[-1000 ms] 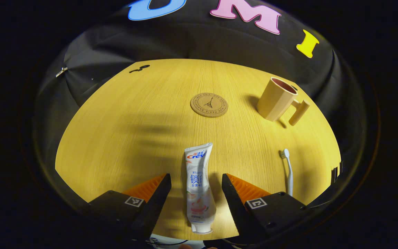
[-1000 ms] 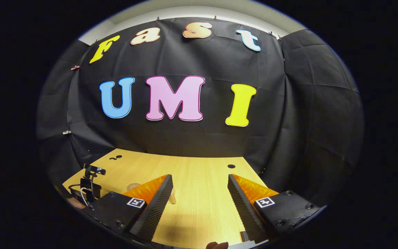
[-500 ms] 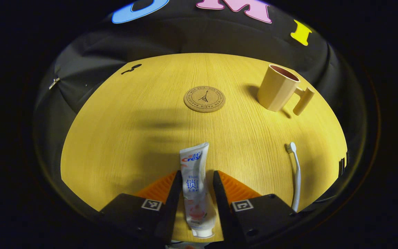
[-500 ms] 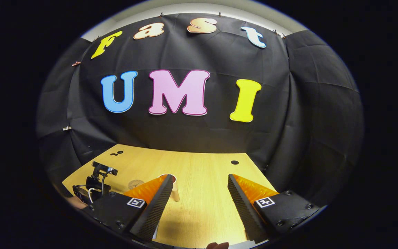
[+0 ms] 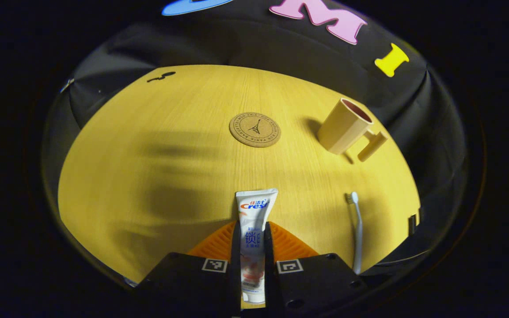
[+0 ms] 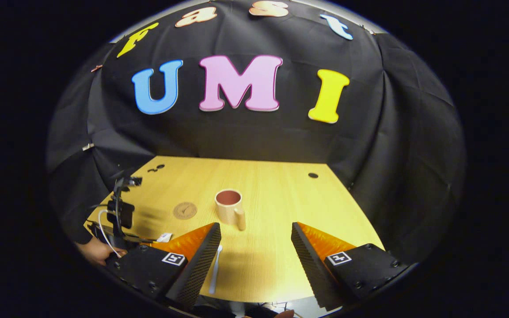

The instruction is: Put the toothbrush and toothpaste on the desktop into the cup, then pick up the cup and place it on the coaster on the desktop.

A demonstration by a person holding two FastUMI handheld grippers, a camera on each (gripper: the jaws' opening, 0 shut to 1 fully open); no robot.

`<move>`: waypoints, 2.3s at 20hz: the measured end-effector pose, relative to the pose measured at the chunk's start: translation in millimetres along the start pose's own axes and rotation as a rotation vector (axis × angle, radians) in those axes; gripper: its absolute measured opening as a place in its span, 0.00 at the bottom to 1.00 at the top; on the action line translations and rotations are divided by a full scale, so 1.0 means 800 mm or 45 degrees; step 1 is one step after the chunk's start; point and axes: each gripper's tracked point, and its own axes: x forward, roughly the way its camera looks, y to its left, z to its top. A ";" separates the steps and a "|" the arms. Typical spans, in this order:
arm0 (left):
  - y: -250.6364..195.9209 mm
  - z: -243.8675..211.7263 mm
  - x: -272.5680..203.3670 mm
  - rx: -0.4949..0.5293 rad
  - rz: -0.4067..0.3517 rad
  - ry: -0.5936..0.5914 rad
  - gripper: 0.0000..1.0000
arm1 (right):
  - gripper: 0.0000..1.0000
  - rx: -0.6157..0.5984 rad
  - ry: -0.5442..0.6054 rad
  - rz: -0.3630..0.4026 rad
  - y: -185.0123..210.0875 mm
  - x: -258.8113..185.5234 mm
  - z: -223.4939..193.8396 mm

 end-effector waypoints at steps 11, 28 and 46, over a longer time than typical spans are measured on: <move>-0.017 0.035 -0.084 0.049 -0.240 -0.160 0.22 | 0.96 0.006 0.417 0.036 0.059 0.060 -0.131; 0.006 0.030 -0.148 -0.023 -0.299 -0.239 0.21 | 0.75 -0.051 0.783 0.044 0.114 0.143 -0.235; 0.008 0.030 -0.153 -0.119 -0.223 -0.313 0.22 | 0.05 0.012 0.857 0.100 0.112 0.137 -0.242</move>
